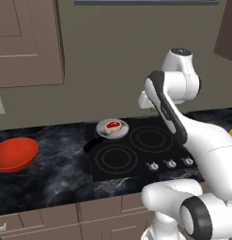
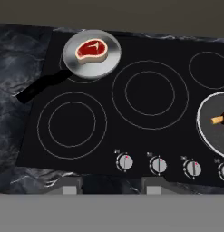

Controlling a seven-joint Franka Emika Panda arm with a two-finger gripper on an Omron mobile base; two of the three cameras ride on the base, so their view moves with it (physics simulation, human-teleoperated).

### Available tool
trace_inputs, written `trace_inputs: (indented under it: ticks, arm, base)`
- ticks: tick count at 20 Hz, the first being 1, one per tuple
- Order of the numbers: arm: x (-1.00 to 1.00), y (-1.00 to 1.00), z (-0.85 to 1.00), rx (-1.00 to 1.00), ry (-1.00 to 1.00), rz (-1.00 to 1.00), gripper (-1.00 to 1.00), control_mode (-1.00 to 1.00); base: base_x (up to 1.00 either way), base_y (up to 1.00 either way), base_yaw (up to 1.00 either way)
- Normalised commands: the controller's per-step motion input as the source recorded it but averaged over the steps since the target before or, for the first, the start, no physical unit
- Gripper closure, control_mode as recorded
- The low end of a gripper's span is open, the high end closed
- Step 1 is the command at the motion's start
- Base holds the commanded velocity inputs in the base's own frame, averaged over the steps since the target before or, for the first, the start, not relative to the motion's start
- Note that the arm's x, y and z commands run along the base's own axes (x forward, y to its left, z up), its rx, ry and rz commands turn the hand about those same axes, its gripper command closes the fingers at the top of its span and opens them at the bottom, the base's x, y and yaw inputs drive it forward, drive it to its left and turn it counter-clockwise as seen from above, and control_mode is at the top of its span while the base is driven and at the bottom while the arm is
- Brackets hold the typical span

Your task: Place one of the steaks on the plate and the other in the bowl. Then place the bowl in the fridge.

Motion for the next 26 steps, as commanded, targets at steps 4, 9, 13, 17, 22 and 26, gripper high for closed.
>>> trace_inputs:
  ticks: [4,9,13,17,22,26]
  arm:
    - [0.0,-0.29,-0.03,0.0,0.0,-0.01,-1.0,-1.0]
    - [0.0,-0.64,-0.08,0.0,0.0,-0.02,-1.0,-1.0]
    - [0.0,-0.71,-0.18,0.01,0.0,0.0,-1.0,-1.0]
    - [-0.14,-0.62,-0.16,0.0,0.0,0.0,-1.0,-1.0]
    - [-0.01,-0.47,-0.34,0.0,0.0,-0.19,-1.0,-1.0]
    - [0.01,-0.29,-0.34,0.0,0.02,-0.34,-1.0,-1.0]
  base:
    - [0.0,0.0,0.0]
    - [0.0,0.0,0.0]
    - [0.0,0.0,0.0]
    - [0.0,0.0,0.0]
    - [0.0,0.0,0.0]
    - [0.0,0.0,0.0]
